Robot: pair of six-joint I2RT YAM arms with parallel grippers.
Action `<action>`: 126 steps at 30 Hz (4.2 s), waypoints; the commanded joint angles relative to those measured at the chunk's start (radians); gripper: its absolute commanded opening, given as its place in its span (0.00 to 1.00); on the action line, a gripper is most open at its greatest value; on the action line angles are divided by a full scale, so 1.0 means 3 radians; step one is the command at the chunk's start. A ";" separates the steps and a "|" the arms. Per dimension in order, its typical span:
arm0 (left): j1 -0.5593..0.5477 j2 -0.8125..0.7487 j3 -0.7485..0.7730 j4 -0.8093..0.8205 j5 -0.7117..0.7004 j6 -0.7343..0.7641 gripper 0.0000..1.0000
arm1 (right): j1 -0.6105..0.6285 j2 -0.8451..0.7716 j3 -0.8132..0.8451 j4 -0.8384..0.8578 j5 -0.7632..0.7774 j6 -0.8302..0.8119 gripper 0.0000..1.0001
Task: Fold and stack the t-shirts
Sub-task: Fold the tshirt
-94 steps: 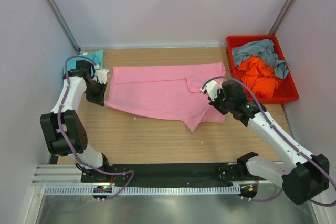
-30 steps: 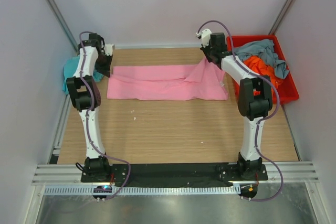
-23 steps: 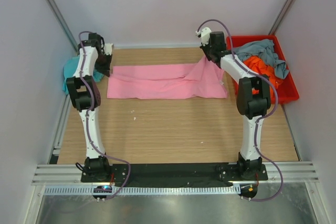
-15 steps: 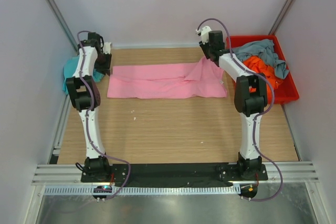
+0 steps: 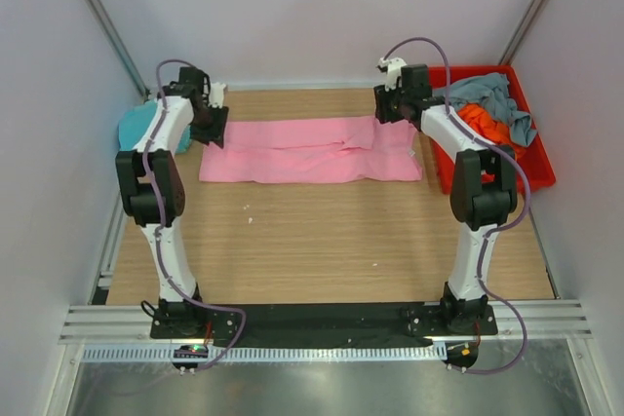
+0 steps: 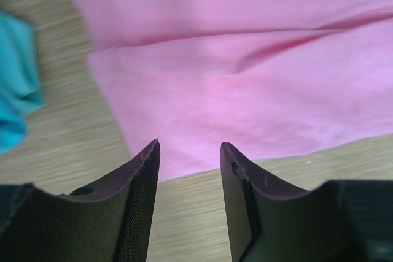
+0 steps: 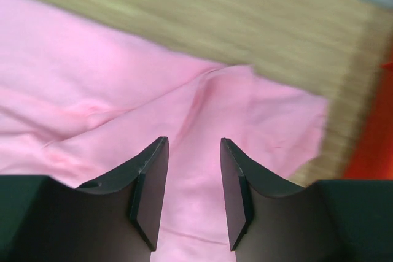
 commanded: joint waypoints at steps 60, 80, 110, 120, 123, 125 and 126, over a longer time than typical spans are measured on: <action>-0.0320 0.0163 -0.0534 0.0362 -0.0011 -0.0112 0.40 | -0.0020 0.0984 0.1478 -0.0476 -0.1282 0.0722 0.31; -0.0325 -0.0292 -0.1045 0.1083 -0.0241 -0.0035 0.59 | -0.0046 -0.0229 -0.0798 0.0302 -0.0423 0.0666 0.58; -0.1205 -0.2101 -0.2989 0.1154 -0.1126 0.0154 0.59 | -0.0031 0.1184 0.1504 -0.0619 -0.0378 0.0814 0.57; -0.1475 -0.2384 -0.2968 0.0525 -0.1008 0.0486 0.63 | -0.0031 -0.0386 -0.0244 -0.0082 -0.0392 0.1008 0.59; -0.1516 -0.2261 -0.3106 0.0520 -0.1039 0.0624 0.62 | -0.0036 -0.0591 -0.0577 -0.0077 -0.0459 0.1055 0.59; -0.1542 -0.2154 -0.3172 0.0546 -0.1130 0.0701 0.61 | -0.0031 -0.0688 -0.0771 -0.0036 -0.0475 0.1085 0.59; -0.1547 -0.2123 -0.3193 0.0551 -0.1171 0.0721 0.61 | -0.0036 -0.0709 -0.0823 -0.0020 -0.0480 0.1085 0.59</action>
